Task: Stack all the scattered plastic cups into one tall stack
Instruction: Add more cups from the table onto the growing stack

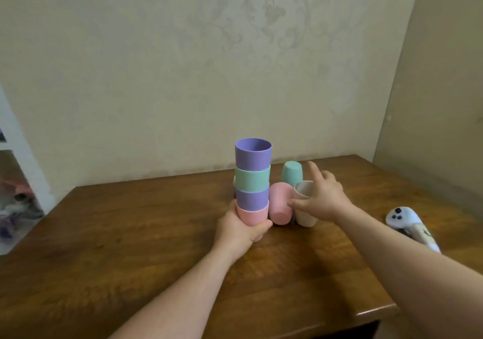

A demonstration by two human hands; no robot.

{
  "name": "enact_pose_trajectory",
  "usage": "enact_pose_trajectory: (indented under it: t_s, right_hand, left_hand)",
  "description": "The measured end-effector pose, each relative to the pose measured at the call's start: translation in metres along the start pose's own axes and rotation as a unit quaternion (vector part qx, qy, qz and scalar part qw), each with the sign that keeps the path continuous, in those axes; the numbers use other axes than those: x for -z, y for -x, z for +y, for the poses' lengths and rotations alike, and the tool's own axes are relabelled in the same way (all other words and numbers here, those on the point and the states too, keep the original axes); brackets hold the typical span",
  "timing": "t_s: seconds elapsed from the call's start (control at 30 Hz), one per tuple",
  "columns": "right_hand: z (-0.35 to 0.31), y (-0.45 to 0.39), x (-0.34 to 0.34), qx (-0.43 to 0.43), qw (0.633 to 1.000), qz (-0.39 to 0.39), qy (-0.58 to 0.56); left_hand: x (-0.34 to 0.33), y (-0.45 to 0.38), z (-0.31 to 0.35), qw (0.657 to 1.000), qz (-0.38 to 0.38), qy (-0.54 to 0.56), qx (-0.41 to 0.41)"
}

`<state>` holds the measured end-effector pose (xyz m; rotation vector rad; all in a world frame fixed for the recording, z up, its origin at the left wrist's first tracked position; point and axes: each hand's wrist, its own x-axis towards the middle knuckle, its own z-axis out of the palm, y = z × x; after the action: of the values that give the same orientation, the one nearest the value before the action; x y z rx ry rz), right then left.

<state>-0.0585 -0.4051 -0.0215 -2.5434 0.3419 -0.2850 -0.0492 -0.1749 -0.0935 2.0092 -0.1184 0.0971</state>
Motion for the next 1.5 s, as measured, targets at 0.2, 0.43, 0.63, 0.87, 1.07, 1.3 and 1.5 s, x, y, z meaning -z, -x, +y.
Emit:
enact_pose_trajectory:
  t_s: [0.2, 0.43, 0.63, 0.87, 1.07, 1.3, 1.5]
  right_hand:
    - [0.016, 0.014, -0.028, -0.063, 0.975, 0.053, -0.205]
    - [0.032, 0.02, -0.05, -0.099, 0.949, 0.059, -0.292]
    - [0.031, 0.022, -0.044, -0.103, 0.945, 0.059, -0.303]
    - [-0.029, 0.02, 0.009, -0.041, 0.92, 0.166, -0.352]
    - [-0.124, 0.016, 0.057, 0.108, 0.846, 0.165, -0.496]
    - [-0.176, 0.014, 0.042, 0.183, 0.886, 0.014, -0.426]
    - [-0.166, 0.015, 0.013, 0.182, 0.897, -0.003, -0.402]
  left_hand:
    - [-0.002, 0.0, -0.004, 1.0, 0.001, 0.029, 0.0]
    - [0.01, -0.002, 0.0, 0.992, -0.069, 0.101, -0.003]
    - [0.023, -0.006, 0.021, 0.986, -0.015, 0.163, -0.04]
    - [0.019, -0.007, 0.04, 0.989, -0.025, 0.134, -0.059]
    - [0.027, -0.004, 0.043, 0.993, 0.003, 0.104, -0.047]
    - [0.036, -0.003, 0.035, 0.995, 0.03, 0.07, -0.067]
    - [0.036, -0.003, 0.037, 0.997, 0.028, 0.06, -0.049]
